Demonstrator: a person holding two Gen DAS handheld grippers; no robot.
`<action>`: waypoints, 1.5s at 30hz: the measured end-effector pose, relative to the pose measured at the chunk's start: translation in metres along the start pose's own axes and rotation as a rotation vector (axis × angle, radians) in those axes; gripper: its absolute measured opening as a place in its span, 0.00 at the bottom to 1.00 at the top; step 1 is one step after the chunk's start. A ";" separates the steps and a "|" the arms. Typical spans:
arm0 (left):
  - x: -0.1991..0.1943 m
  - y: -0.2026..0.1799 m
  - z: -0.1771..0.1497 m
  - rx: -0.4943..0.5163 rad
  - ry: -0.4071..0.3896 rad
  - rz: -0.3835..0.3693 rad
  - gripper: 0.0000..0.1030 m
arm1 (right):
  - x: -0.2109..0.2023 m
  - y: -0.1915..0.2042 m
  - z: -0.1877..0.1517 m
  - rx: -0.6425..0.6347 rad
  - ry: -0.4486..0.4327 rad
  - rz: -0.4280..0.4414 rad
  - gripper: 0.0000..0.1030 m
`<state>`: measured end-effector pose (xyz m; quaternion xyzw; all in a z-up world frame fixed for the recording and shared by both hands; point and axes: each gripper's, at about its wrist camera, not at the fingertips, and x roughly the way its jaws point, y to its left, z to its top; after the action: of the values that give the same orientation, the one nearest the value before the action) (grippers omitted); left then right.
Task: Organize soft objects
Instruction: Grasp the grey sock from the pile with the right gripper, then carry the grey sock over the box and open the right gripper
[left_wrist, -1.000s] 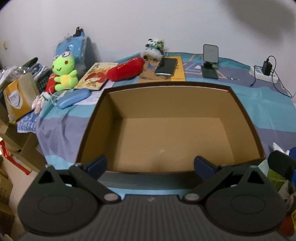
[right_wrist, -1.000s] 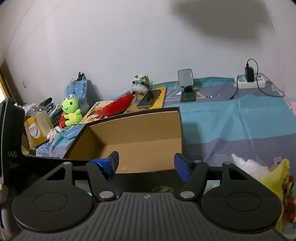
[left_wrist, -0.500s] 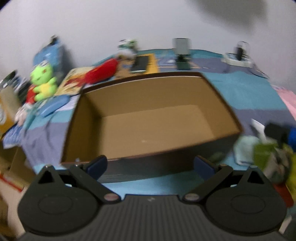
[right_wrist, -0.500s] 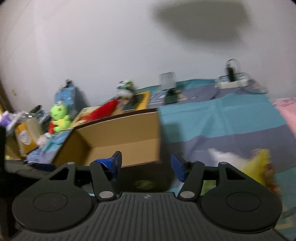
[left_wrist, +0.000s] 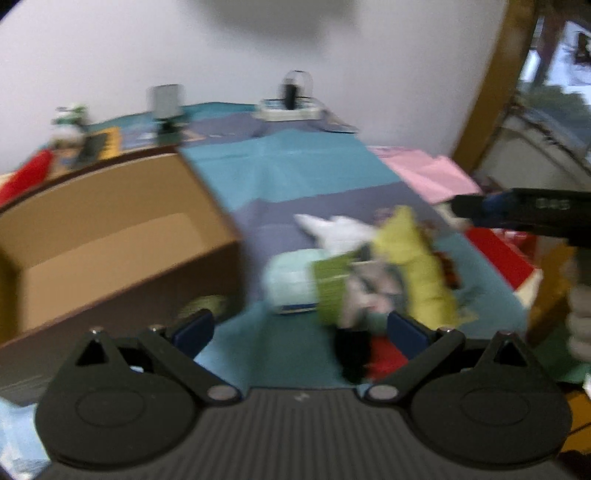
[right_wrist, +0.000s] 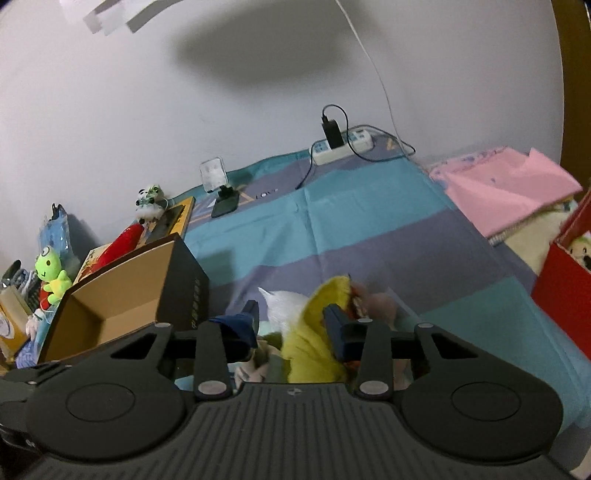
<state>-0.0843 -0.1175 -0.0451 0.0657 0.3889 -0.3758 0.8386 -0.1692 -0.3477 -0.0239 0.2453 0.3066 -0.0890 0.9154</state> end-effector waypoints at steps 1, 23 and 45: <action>0.006 -0.006 0.001 0.005 0.001 -0.030 0.96 | 0.000 -0.005 0.001 0.014 0.007 0.025 0.20; 0.090 -0.030 -0.001 -0.149 0.107 -0.104 0.52 | 0.086 0.004 -0.001 -0.331 0.293 0.297 0.18; 0.009 -0.016 0.033 0.022 -0.136 -0.136 0.41 | 0.040 0.041 0.038 -0.250 0.071 0.401 0.00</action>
<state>-0.0716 -0.1475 -0.0256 0.0225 0.3304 -0.4397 0.8348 -0.1049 -0.3320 -0.0057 0.1892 0.2925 0.1421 0.9265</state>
